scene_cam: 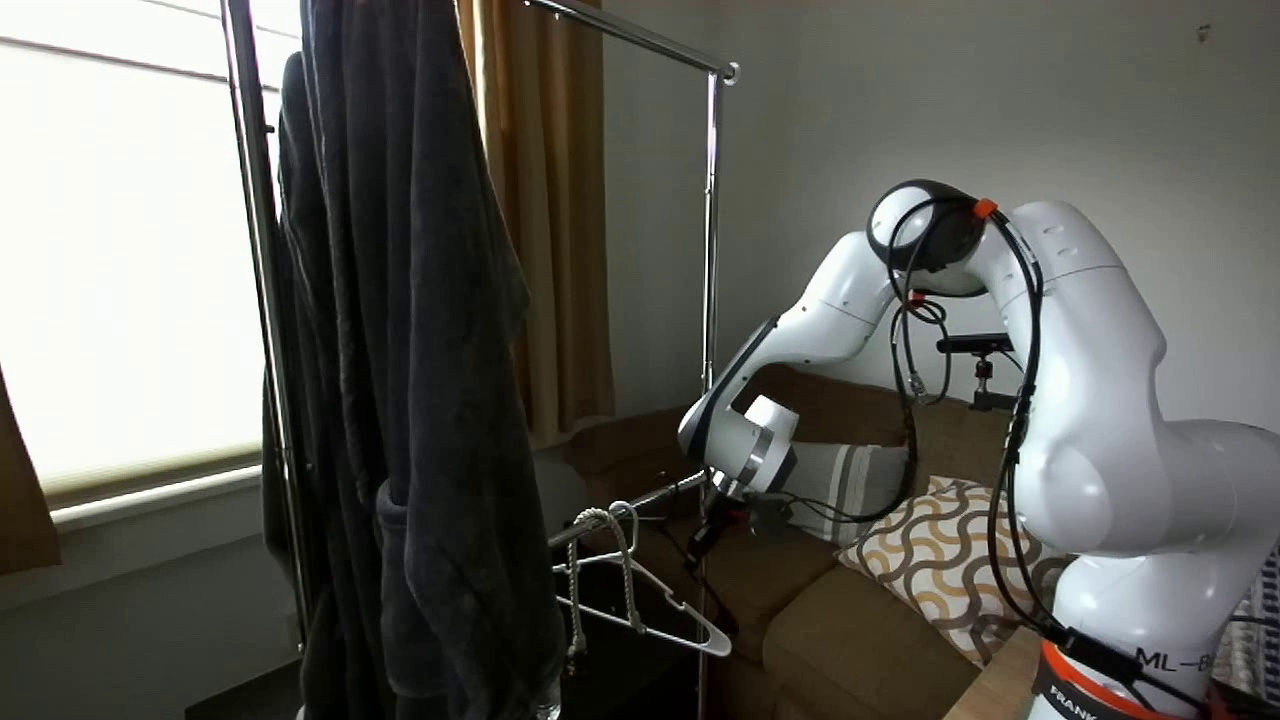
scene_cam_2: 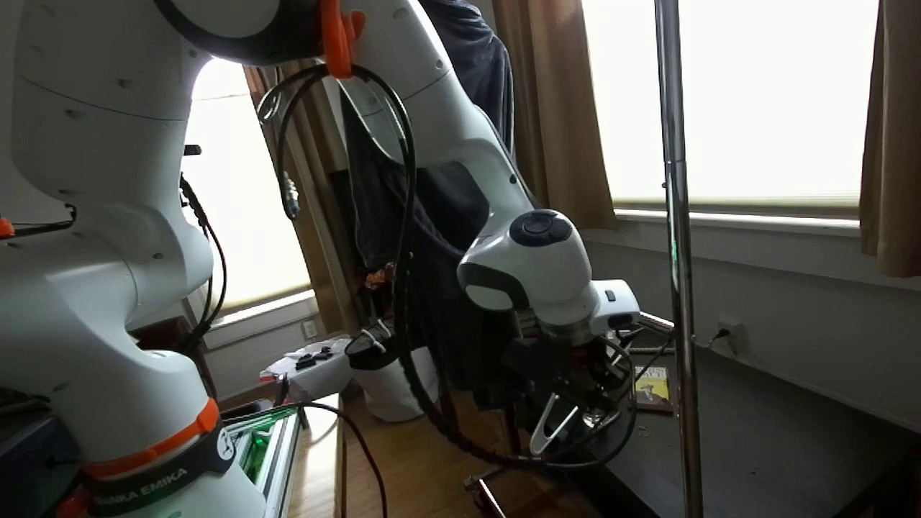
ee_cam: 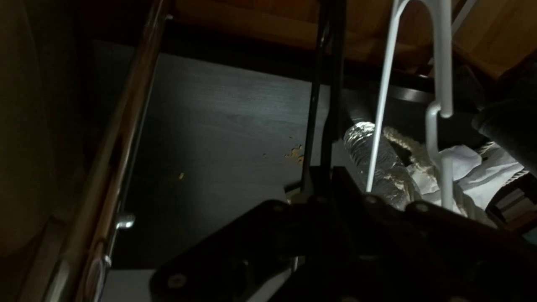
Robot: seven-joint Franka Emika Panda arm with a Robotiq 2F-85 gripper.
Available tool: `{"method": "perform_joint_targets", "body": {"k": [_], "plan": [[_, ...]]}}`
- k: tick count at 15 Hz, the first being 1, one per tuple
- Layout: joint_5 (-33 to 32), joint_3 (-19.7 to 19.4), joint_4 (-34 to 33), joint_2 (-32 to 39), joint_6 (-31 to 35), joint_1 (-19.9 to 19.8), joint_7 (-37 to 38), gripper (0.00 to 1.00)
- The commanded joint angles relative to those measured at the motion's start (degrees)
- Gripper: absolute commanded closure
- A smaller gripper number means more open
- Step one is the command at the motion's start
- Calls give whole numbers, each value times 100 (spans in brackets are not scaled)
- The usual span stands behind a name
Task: Move the black hanger to the top rail.
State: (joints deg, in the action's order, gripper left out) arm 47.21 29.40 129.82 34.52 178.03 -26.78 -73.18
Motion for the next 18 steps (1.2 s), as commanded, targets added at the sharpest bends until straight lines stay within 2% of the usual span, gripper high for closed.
{"method": "perform_joint_targets", "body": {"k": [1, 3, 4, 6, 7, 10, 12, 13, 17, 18], "plan": [[299, 677, 843, -790, 763, -475, -333, 98], [316, 1051, 1331, -1189, 992, -817, -371, 98], [328, 1064, 1647, -1453, 947, -890, -342, 98], [347, 1238, 2222, -2057, 560, -1244, -328, 98], [387, 1103, 2497, -2382, 497, -1182, -230, 98], [627, 1551, 2930, -3202, 263, -1724, -239, 98], [746, 1569, 3181, -3779, -37, -1720, -154, 98], [1014, 934, 2775, -3624, -203, -1276, -727, 98], [524, 1308, 2779, -4475, -746, -1660, -491, 98], [932, 1191, 3029, -5020, -940, -1284, -596, 98]]}}
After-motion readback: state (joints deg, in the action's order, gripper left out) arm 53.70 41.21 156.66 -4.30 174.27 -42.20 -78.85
